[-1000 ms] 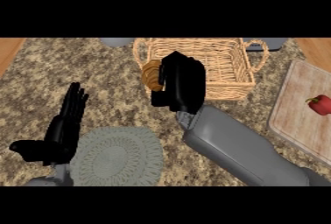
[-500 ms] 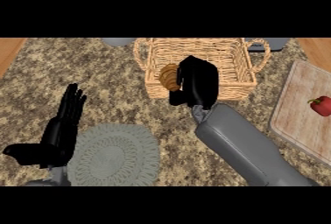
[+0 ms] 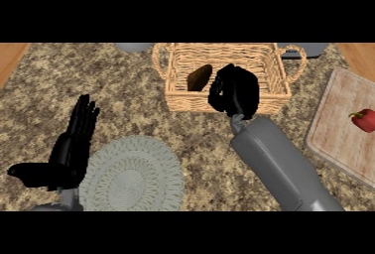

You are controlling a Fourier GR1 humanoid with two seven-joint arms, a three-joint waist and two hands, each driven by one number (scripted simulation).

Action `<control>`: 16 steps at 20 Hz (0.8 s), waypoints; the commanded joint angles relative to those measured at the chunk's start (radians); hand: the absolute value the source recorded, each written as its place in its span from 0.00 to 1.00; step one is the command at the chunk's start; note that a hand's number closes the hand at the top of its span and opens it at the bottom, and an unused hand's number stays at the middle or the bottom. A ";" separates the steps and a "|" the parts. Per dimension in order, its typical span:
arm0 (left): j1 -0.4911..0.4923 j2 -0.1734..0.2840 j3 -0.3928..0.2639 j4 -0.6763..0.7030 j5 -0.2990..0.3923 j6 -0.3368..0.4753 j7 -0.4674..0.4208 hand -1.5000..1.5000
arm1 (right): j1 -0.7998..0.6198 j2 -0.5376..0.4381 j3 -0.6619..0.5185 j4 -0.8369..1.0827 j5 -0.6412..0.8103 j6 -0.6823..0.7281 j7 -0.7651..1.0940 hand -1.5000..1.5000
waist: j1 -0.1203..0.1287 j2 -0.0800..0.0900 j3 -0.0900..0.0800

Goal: Pick the croissant from the placemat and place it in the basket

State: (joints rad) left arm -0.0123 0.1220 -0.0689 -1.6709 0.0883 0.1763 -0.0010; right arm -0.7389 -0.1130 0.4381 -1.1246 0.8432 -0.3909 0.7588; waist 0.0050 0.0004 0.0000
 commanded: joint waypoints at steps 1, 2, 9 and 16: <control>-0.036 0.012 0.039 0.055 0.015 -0.034 -0.002 0.50 | 0.069 0.029 -0.044 -0.025 0.022 0.003 -0.030 1.00 | -0.004 0.000 0.000; 0.041 0.045 0.049 -0.052 0.033 -0.053 0.019 0.50 | 0.024 0.019 -0.084 0.067 0.018 -0.014 -0.050 1.00 | 0.004 0.000 0.000; -0.002 -0.035 -0.007 -0.022 -0.035 0.006 0.018 0.50 | 0.024 0.060 -0.149 0.182 0.027 -0.029 -0.127 0.00 | 0.003 0.001 0.000; -0.043 -0.031 0.041 0.083 -0.025 -0.028 -0.033 0.50 | 0.039 0.060 -0.233 0.096 0.006 -0.077 -0.235 0.00 | -0.004 0.000 0.000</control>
State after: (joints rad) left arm -0.0139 0.1030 -0.0454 -1.6683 0.0720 0.1503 0.0057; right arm -0.6996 -0.0583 0.2382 -1.0073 0.8472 -0.4600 0.5500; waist 0.0036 -0.0097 -0.0018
